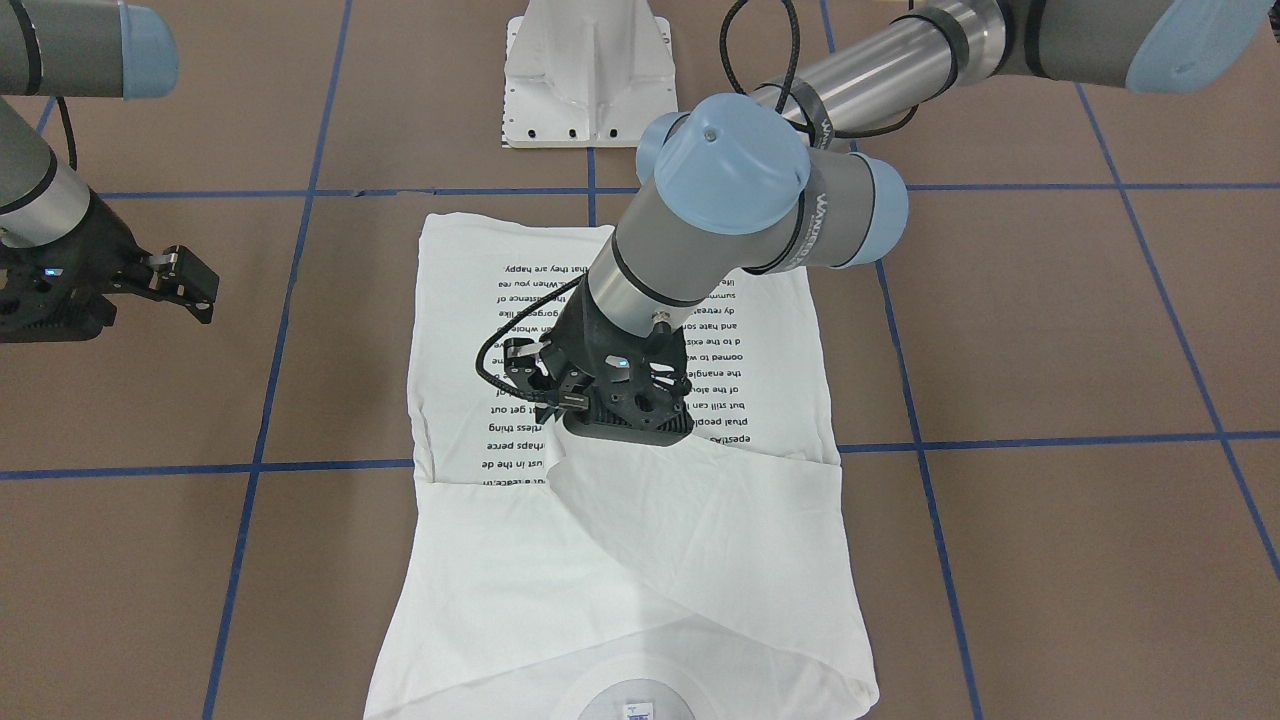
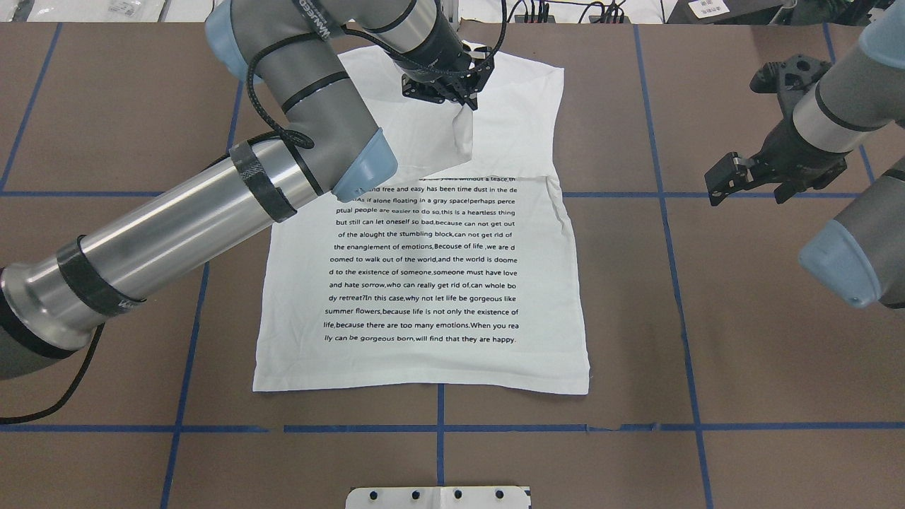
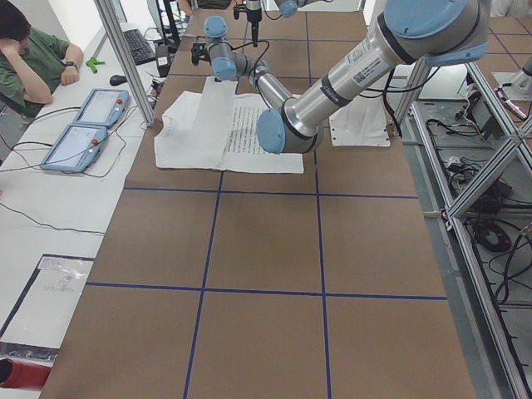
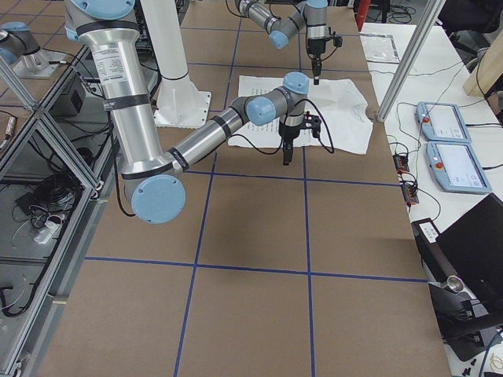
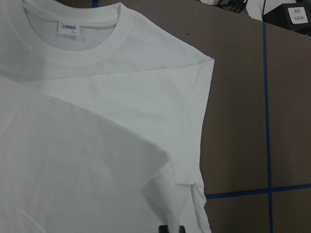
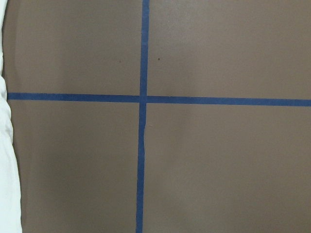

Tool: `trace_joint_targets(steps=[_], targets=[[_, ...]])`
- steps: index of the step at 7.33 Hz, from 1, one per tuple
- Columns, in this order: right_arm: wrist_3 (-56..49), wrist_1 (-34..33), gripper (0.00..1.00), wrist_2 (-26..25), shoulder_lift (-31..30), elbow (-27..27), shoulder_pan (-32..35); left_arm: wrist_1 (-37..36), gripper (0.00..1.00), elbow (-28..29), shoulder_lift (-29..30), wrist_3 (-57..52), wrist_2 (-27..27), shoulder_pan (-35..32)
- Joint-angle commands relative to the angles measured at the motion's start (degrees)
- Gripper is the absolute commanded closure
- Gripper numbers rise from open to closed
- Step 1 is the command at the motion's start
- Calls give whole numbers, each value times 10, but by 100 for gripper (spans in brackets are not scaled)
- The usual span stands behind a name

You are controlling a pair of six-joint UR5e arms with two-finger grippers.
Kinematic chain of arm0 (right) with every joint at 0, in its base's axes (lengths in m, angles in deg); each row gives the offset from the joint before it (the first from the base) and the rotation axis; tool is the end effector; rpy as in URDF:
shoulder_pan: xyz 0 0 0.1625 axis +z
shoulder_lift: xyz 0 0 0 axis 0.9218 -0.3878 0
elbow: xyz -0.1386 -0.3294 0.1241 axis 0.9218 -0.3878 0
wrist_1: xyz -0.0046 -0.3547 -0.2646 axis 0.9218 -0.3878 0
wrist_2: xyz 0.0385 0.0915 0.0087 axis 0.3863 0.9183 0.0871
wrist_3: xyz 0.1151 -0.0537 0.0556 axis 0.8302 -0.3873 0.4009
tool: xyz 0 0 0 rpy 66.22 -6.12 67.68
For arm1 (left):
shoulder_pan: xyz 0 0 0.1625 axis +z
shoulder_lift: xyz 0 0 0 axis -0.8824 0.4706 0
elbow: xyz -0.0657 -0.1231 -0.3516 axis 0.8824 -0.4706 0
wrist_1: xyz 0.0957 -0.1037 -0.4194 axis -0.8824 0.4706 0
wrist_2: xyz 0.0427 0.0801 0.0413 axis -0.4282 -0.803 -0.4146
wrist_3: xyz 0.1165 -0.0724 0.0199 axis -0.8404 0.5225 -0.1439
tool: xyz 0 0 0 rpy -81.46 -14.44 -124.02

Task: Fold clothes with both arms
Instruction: 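Grasp the sleeve nearest the left gripper and fold it across the chest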

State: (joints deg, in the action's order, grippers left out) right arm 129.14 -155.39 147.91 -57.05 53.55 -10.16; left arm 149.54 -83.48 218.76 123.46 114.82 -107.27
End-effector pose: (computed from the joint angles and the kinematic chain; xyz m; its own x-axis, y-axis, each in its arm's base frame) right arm -0.2662 -0.5121 0.3450 0.7428 -0.0132 0.6693 0.0101 0.9999 0.0085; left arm 0.5250 -0.6108 0.0387 0.3268 0.0180 -0.9449 0.1380 0.9882 0.0665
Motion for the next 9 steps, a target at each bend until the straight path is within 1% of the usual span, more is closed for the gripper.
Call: trace_joint_targets(steps=[1, 3, 4, 5, 6, 9], targets=[[1, 0, 0, 0, 0, 0, 0, 42, 100, 37, 2, 1, -31, 22], [0, 1, 0, -1, 0, -1, 0, 48, 100, 58, 13, 25, -79, 62], [-1, 1, 0, -1, 0, -1, 0, 57, 58, 83, 33, 54, -82, 76], [-1, 1, 0, -1, 2, -1, 2, 102, 5, 106, 53, 117, -135, 104], [0, 1, 0, -1, 5, -1, 1, 113, 0, 110, 68, 147, -174, 117], [1, 2, 0, 4, 6, 3, 1, 124, 0, 109, 51, 142, -176, 112]])
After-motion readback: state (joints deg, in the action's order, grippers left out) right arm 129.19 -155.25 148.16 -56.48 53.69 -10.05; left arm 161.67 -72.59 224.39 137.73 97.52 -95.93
